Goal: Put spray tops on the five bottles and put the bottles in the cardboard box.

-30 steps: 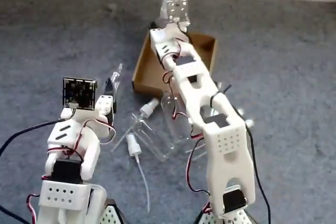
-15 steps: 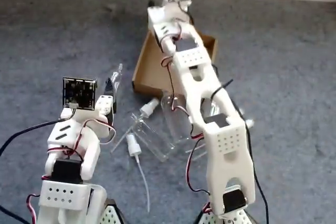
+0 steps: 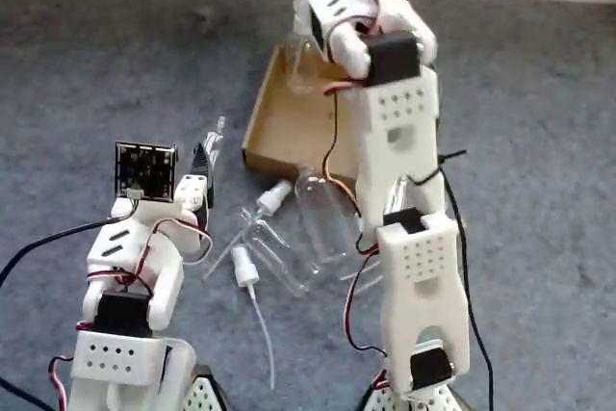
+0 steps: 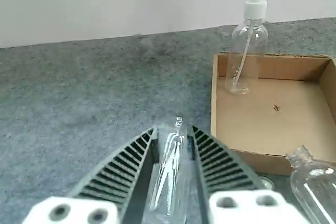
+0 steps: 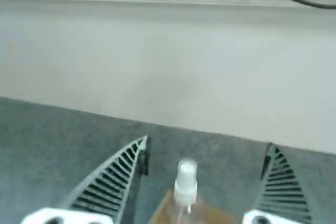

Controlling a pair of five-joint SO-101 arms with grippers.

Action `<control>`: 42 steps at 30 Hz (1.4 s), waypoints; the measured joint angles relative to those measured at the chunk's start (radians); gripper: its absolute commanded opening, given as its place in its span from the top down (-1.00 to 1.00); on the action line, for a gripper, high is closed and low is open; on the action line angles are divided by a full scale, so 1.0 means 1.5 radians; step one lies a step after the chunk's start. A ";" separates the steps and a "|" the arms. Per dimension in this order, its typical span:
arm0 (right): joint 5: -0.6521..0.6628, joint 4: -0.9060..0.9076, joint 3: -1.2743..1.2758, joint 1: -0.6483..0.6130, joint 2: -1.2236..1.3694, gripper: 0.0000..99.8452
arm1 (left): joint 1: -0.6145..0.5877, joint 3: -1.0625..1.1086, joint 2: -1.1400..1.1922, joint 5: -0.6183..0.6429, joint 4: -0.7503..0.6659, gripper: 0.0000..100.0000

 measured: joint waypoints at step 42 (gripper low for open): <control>0.005 0.047 1.060 0.153 -0.303 0.46 | 0.000 0.000 0.000 0.000 0.000 0.89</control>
